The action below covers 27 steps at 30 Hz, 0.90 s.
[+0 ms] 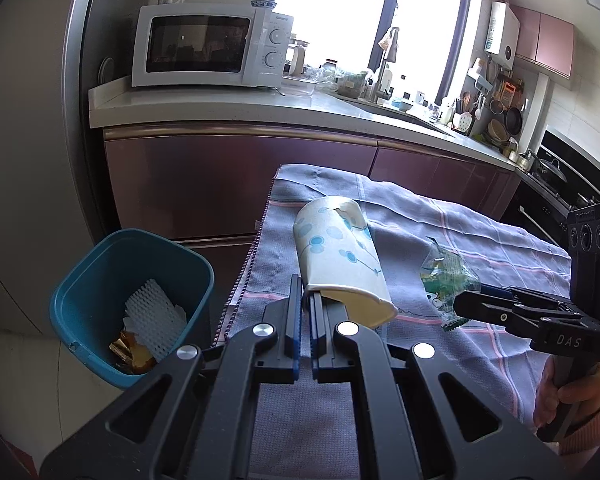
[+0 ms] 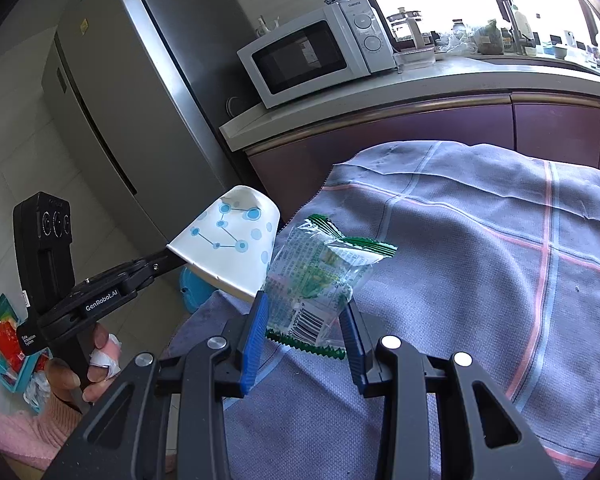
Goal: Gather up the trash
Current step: 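Lift the paper cup and candy packet and carry them to the teal bin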
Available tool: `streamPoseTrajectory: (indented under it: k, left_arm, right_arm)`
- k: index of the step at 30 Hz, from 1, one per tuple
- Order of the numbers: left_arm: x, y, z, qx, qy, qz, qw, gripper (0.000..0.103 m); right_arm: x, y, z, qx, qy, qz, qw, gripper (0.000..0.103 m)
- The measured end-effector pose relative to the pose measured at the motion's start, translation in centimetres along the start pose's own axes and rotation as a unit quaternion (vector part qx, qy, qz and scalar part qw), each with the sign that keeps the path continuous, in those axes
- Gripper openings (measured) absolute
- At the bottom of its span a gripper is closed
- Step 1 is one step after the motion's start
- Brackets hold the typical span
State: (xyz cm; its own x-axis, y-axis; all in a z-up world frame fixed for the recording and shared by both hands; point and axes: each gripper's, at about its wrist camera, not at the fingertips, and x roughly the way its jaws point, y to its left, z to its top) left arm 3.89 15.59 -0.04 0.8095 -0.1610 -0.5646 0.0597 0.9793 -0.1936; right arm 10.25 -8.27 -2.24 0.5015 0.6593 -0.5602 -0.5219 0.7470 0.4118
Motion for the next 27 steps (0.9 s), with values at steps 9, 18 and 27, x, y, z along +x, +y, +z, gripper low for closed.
streamPoseTrajectory:
  k: [9,18,27]
  left_arm:
    - [-0.7,0.8,-0.1,-0.007,-0.005,0.006,0.9999,0.004]
    - [-1.5,1.8,-0.4,-0.018,-0.009,0.017,0.9997,0.004]
    - [-1.8,2.7,-0.2,-0.025,-0.011,0.023,0.9994,0.004]
  right_arm:
    - [0.6,0.9,0.2,-0.008,0.003,0.006,1.000,0.034]
    - [1.4,1.7,0.5,-0.016,0.008,0.013,1.000,0.034]
    - [2.1,2.5,0.7,-0.024,0.013,0.018,0.999,0.034]
